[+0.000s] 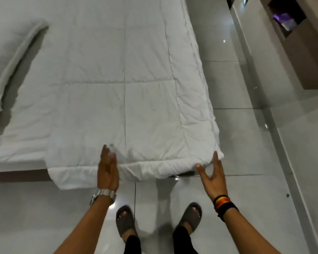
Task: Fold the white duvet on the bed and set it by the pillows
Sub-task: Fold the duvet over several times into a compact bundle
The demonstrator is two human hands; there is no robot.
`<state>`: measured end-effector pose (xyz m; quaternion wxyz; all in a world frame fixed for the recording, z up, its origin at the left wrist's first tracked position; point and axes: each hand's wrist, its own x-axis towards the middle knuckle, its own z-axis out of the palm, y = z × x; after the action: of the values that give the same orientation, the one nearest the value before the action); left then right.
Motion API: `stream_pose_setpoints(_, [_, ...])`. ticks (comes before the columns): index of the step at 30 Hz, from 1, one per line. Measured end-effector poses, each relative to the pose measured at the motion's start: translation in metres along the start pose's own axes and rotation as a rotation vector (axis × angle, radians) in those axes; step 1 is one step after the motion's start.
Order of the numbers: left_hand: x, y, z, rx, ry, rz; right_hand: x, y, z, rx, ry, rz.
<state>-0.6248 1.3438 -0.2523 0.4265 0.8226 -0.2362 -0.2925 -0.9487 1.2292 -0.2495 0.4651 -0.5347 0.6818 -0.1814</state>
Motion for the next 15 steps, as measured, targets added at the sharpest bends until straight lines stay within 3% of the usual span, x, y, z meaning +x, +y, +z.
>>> stream_pose_setpoints(6, [-0.002, -0.06, -0.064, -0.002, -0.054, 0.024, 0.026, -0.031, 0.034, 0.47, 0.219, 0.051])
stream_pose_setpoints(15, [0.014, -0.026, -0.033, 0.079, -0.144, 0.193, 0.008, -0.084, 0.012, 0.043, 0.222, -0.086])
